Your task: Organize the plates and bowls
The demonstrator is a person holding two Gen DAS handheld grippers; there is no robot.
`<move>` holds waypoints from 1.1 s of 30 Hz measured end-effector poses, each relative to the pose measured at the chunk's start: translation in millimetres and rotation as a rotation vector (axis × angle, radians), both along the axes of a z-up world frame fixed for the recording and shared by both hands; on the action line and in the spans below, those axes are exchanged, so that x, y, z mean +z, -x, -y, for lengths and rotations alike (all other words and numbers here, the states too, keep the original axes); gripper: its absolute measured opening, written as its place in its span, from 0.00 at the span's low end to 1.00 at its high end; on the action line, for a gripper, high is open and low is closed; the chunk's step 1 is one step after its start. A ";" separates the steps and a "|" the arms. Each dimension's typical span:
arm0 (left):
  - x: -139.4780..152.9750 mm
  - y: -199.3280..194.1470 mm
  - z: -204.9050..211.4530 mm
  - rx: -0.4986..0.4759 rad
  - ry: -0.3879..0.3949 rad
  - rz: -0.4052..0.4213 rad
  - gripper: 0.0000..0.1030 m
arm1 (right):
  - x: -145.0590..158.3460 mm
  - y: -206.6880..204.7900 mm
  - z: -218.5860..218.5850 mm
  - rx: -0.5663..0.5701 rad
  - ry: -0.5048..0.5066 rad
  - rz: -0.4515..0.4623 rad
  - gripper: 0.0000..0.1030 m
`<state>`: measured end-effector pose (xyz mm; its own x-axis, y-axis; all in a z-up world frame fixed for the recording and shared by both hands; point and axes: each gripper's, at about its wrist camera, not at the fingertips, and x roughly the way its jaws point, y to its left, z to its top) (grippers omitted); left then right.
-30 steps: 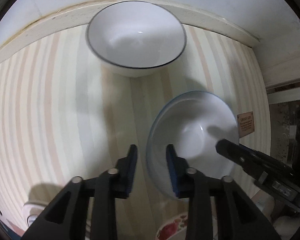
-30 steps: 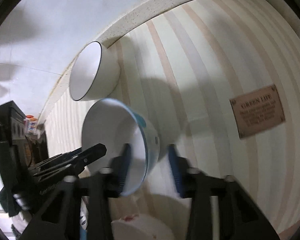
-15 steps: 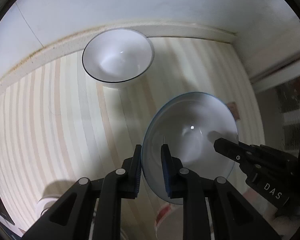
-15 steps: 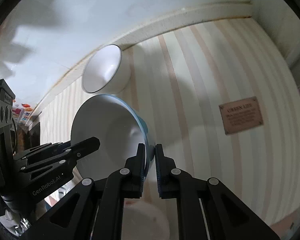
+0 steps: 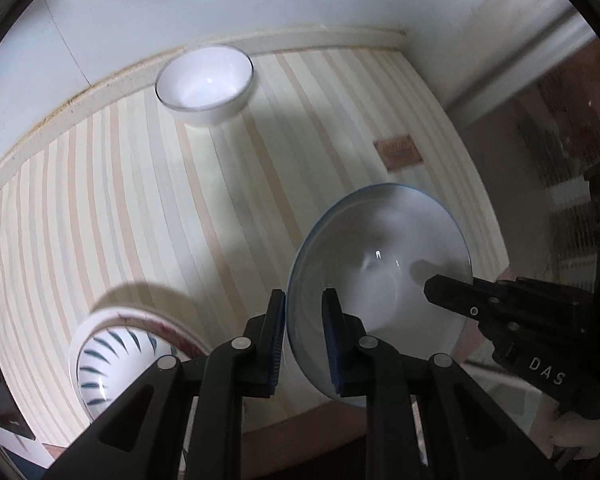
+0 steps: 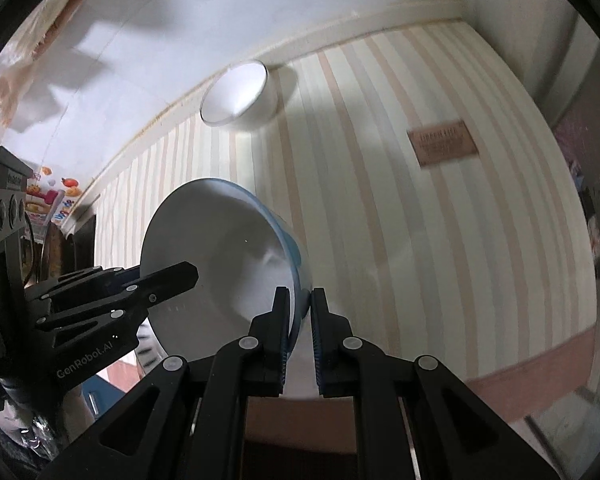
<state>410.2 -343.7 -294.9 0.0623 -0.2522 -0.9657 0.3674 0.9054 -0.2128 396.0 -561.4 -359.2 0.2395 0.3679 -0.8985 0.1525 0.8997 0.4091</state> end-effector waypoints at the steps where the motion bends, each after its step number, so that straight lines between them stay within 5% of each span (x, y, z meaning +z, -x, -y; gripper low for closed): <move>1: -4.0 4.2 0.9 -0.008 -0.008 -0.008 0.16 | -3.4 5.7 -0.3 -0.001 -0.004 -0.010 0.12; 16: -47.6 36.4 10.7 -0.080 -0.123 -0.080 0.16 | -59.2 28.1 -2.0 -0.010 -0.039 -0.140 0.12; 33: -61.3 45.7 16.4 -0.097 -0.218 -0.057 0.16 | -69.5 19.0 -9.9 0.039 0.015 -0.183 0.13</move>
<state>364.5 -360.1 -356.2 -0.0080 -0.0393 -0.9992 0.4477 0.8934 -0.0387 377.1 -551.5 -428.7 0.0568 0.3602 -0.9312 0.1877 0.9122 0.3643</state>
